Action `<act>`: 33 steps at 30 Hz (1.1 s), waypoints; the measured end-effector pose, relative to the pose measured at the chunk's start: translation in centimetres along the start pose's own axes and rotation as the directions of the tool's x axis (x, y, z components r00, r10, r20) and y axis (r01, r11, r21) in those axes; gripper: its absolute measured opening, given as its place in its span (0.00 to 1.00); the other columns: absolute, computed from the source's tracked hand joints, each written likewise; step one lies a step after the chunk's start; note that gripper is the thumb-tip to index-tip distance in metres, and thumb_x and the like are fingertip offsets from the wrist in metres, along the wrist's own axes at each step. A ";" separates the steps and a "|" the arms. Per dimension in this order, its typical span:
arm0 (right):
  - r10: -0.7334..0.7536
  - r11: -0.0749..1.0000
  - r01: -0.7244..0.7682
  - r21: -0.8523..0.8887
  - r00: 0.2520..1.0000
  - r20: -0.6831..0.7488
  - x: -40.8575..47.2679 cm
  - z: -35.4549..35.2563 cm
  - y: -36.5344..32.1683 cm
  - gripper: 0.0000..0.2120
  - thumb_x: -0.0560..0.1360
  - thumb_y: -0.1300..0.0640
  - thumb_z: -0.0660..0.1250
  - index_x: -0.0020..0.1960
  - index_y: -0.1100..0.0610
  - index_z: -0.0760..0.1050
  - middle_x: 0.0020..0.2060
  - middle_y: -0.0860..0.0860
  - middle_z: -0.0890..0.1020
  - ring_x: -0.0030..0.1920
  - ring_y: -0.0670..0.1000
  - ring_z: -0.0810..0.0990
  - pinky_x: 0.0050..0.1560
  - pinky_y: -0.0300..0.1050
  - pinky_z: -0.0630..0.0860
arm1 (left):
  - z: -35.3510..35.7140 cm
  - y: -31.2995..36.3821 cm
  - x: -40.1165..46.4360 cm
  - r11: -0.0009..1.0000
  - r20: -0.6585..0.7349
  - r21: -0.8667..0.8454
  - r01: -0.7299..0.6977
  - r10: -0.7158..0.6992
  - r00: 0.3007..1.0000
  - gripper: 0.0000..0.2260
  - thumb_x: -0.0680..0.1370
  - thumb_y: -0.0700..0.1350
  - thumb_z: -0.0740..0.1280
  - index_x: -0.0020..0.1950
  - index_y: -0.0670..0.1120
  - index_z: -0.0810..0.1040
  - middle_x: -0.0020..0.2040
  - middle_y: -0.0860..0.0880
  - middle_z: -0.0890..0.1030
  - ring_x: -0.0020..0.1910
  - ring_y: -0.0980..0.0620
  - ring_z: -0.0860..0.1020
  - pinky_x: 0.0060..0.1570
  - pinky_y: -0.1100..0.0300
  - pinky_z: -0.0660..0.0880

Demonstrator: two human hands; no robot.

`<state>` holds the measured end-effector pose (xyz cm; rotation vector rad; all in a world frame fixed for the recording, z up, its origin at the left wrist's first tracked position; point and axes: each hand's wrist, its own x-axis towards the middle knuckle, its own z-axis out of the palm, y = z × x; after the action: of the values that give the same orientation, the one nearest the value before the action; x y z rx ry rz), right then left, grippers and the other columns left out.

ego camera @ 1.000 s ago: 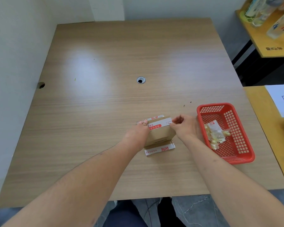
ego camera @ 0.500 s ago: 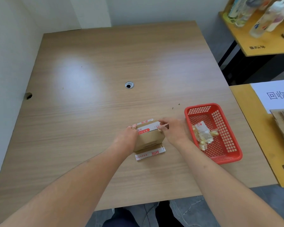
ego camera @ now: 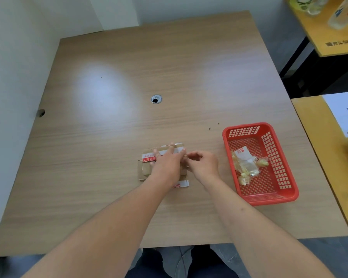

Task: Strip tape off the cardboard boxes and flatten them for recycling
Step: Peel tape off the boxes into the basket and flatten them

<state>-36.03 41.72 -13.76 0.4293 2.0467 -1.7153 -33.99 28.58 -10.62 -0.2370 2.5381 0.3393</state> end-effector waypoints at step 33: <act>0.310 0.880 -0.317 0.354 0.947 0.078 1.3 -0.8 -0.1 0.08 0.71 0.74 0.75 0.44 0.63 0.82 0.37 0.57 0.85 0.35 0.52 0.85 0.40 0.45 0.85 | -1.2 1.0 -1.3 0.994 0.026 -0.052 0.096 -0.094 0.995 0.29 0.83 0.47 0.66 0.81 0.59 0.58 0.83 0.58 0.47 0.79 0.29 0.46 0.76 0.41 0.58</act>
<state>-37.33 42.39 -14.21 0.8108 1.5348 -1.8757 -33.76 29.28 -8.77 -0.3708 2.4874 0.3703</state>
